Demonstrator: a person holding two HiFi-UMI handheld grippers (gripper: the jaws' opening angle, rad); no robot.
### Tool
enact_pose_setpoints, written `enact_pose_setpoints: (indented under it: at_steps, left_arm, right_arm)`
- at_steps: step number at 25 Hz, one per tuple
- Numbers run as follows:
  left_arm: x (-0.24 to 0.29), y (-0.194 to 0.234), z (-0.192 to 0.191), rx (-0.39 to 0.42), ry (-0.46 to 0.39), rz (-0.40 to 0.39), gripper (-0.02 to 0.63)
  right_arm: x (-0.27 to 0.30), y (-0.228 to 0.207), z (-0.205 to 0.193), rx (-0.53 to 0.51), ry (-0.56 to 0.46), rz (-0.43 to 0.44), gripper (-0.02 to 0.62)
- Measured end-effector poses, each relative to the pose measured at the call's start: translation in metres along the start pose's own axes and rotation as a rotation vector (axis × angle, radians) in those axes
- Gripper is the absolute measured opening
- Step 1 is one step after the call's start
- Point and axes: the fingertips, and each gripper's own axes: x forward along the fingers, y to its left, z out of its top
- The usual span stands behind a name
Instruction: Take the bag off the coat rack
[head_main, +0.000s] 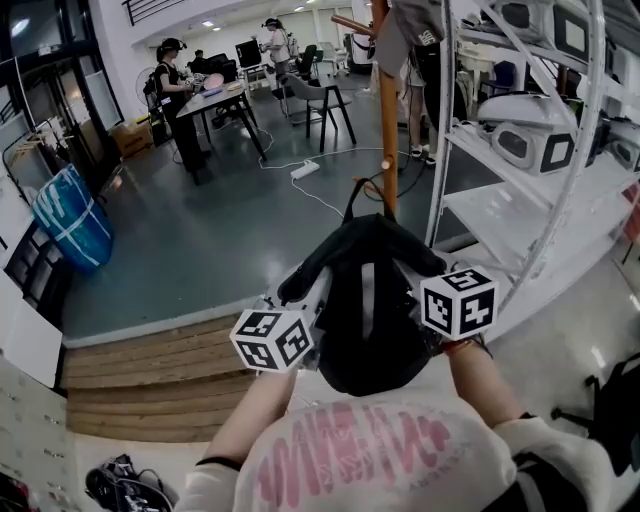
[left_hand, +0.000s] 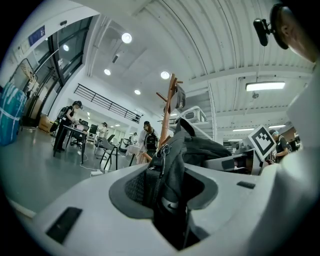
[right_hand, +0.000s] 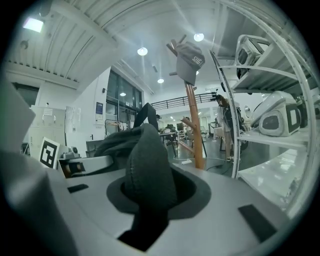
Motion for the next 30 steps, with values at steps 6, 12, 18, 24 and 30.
enact_pose_setpoints:
  at_steps: [6, 12, 18, 24, 30]
  left_arm:
    - [-0.039, 0.006, 0.003, 0.009, 0.014, 0.001, 0.127]
    - [-0.082, 0.008, 0.013, 0.02, 0.009, -0.018, 0.127]
    - [-0.122, 0.004, 0.024, 0.037, -0.009, -0.066, 0.127]
    - [-0.149, 0.001, 0.027, 0.054, 0.005, -0.117, 0.127]
    - [-0.165, -0.004, 0.025, 0.061, 0.027, -0.16, 0.126]
  right_arm:
    - [-0.01, 0.039, -0.011, 0.037, 0.013, 0.002, 0.1]
    - [-0.029, 0.081, -0.014, 0.048, -0.006, -0.017, 0.1]
    - [-0.055, 0.123, -0.013, 0.046, -0.038, -0.066, 0.1]
    - [-0.075, 0.151, -0.022, 0.07, -0.054, -0.115, 0.1]
    - [-0.091, 0.169, -0.032, 0.11, -0.034, -0.157, 0.1]
